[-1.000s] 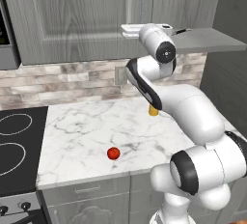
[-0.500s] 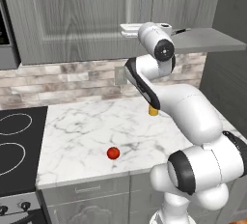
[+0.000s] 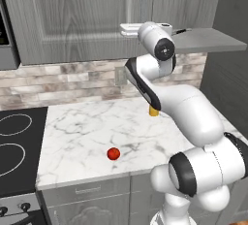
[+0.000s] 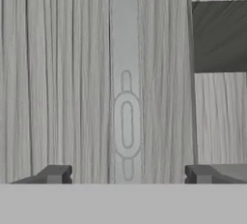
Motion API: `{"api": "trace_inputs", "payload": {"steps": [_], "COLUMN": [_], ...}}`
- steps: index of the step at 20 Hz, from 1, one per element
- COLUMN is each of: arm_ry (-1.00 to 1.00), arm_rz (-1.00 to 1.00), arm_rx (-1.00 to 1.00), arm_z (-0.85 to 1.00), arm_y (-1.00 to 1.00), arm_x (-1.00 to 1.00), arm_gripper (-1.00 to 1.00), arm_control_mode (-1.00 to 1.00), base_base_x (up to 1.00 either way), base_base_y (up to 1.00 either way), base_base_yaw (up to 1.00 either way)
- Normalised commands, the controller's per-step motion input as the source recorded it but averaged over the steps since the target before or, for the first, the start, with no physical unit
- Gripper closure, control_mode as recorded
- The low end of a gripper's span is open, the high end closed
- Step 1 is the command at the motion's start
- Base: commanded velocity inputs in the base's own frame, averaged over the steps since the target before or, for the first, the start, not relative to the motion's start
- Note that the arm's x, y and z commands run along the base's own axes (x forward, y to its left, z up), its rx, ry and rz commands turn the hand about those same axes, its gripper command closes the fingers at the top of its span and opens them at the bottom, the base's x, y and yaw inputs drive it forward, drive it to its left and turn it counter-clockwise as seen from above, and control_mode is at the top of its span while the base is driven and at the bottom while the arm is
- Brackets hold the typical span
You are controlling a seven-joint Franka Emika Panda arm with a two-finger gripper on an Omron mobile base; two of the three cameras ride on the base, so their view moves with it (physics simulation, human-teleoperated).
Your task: Pick the pan from the cabinet and place it on the stove. Then turn on the stove burner for the pan.
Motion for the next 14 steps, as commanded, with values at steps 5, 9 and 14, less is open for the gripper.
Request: {"api": "trace_inputs", "payload": {"steps": [5,9,14], "arm_ry": [0.00,0.00,0.00], "arm_rz": [0.00,0.00,0.00], "arm_rx": [0.00,0.00,0.00], "arm_z": [-0.02,0.00,0.00], "arm_y": [0.38,0.46,0.54], "arm_x": [0.00,-0.15,-0.26], "arm_gripper": [1.00,1.00,1.00], "arm_control_mode": [-1.00,-1.00,-1.00], "base_base_x": [0.00,0.00,0.00], "base_base_y": [0.00,0.00,0.00], "base_base_yaw": [0.00,0.00,0.00]}}
